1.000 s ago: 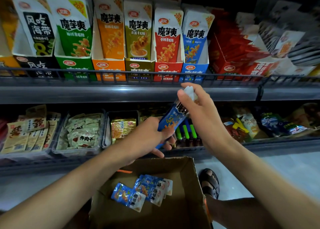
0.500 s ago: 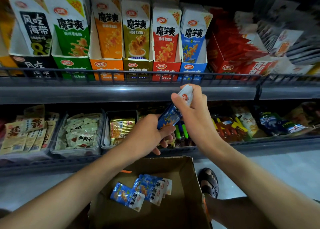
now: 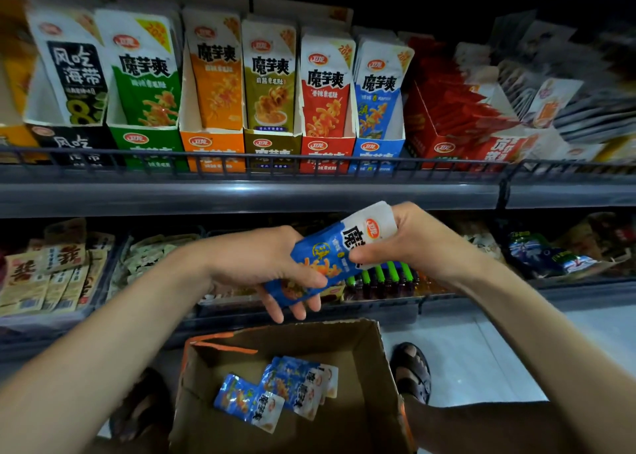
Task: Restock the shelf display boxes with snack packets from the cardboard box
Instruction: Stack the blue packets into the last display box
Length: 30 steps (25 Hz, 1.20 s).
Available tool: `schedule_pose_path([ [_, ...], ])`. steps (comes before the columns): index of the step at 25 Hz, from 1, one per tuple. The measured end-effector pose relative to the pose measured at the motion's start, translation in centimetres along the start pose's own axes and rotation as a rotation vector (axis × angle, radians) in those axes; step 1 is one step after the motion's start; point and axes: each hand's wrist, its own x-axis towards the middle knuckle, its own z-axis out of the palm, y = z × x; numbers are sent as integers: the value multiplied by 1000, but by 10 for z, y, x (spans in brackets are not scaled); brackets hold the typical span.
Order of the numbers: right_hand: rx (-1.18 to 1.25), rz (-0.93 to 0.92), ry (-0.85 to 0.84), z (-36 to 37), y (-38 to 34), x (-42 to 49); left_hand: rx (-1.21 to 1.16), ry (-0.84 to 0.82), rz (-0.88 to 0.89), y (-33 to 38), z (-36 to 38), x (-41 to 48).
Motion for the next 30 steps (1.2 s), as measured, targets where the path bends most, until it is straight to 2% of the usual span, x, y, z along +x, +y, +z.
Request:
schedule_pose_path([
  [5, 53, -90, 176, 3, -2, 2, -28, 72, 38, 12, -4, -3],
  [7, 114, -131, 300, -5, -5, -1, -131, 201, 119, 25, -4, 0],
  [10, 329, -185, 538, -26, -9, -6, -369, 467, 301, 48, -3, 14],
  [11, 393, -210, 620, -34, -10, -7, -371, 572, 349, 54, -1, 21],
  [12, 429, -239, 699, -41, -14, -8, -277, 712, 387, 59, 0, 28],
  [13, 442, -269, 769, -50, -18, -8, -86, 871, 414, 63, 0, 37],
  [15, 406, -311, 862, -68, -30, -7, 399, 1135, 412, 68, 2, 52],
  [17, 261, -318, 897, -88, -45, 0, 734, 1233, 429, 71, 4, 65],
  [20, -115, -270, 890, -114, -73, 14, 1001, 1300, 379, 70, 2, 85],
  [25, -918, -118, 714, -117, -123, 43, 997, 1311, 366, 70, -3, 96],
  [30, -1134, -117, 567, -113, -144, 78, 972, 1306, 395, 69, -7, 97],
])
